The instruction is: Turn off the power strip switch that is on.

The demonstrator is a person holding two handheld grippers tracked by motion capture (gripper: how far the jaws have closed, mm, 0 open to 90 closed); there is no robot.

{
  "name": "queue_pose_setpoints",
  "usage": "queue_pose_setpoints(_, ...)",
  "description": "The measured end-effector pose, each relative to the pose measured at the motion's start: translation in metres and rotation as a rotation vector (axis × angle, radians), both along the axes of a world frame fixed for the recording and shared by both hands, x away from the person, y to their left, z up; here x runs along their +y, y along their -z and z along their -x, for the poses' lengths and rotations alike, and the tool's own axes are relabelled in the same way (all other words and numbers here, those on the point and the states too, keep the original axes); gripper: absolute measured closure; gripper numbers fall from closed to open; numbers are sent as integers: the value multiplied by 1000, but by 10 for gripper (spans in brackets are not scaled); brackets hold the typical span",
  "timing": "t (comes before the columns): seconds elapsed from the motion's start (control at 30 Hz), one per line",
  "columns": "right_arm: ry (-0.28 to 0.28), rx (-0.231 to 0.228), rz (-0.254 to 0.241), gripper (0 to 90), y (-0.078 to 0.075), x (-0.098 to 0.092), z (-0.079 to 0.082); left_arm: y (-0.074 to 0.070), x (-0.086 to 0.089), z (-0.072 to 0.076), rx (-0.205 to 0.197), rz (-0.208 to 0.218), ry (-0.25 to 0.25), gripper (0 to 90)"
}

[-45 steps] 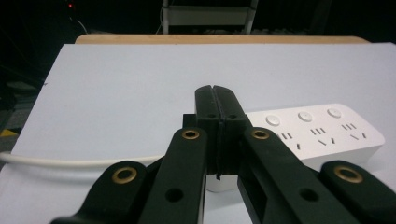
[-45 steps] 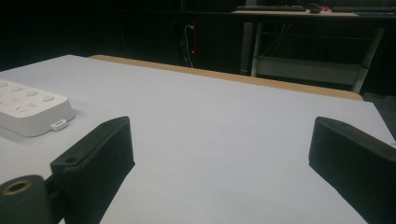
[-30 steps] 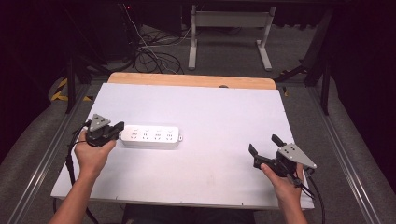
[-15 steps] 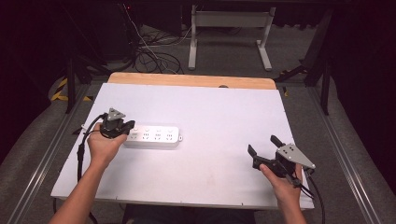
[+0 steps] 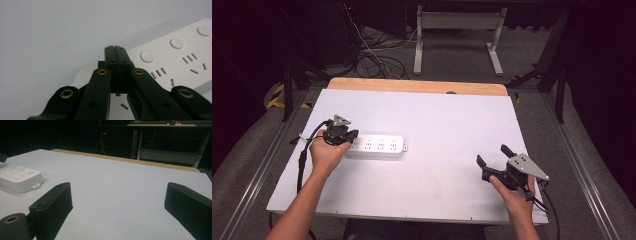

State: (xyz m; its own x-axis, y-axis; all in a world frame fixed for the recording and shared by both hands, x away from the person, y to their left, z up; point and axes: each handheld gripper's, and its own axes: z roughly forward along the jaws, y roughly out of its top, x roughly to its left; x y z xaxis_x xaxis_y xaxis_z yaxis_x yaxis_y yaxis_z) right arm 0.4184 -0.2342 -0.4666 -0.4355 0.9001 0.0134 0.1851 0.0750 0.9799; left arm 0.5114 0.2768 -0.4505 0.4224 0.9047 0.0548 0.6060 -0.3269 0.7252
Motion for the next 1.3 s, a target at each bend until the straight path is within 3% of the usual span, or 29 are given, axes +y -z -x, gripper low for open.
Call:
queue_pose_setpoints(0.5,-7,1,-19,57,-1,-1,1,7,-1,-5,21,-37,9,900)
queue_pose_setpoints(0.6,-2,7,-25,46,-2,-2,1,7,-1,-5,36,-21,1,900)
queue_pose_setpoints(0.93,-6,8,-27,45,-2,-1,1,8,-2,-6,30,-11,-6,900)
queue_pose_setpoints(1.07,-4,8,-33,44,-2,-1,1,8,-8,-6,23,-55,-9,900)
queue_pose_setpoints(1.17,-3,3,-36,45,-3,-2,2,9,-8,-5,25,-49,-13,900)
queue_pose_setpoints(1.3,2,-1,-42,44,-4,-4,3,9,-12,-3,23,-77,-17,900)
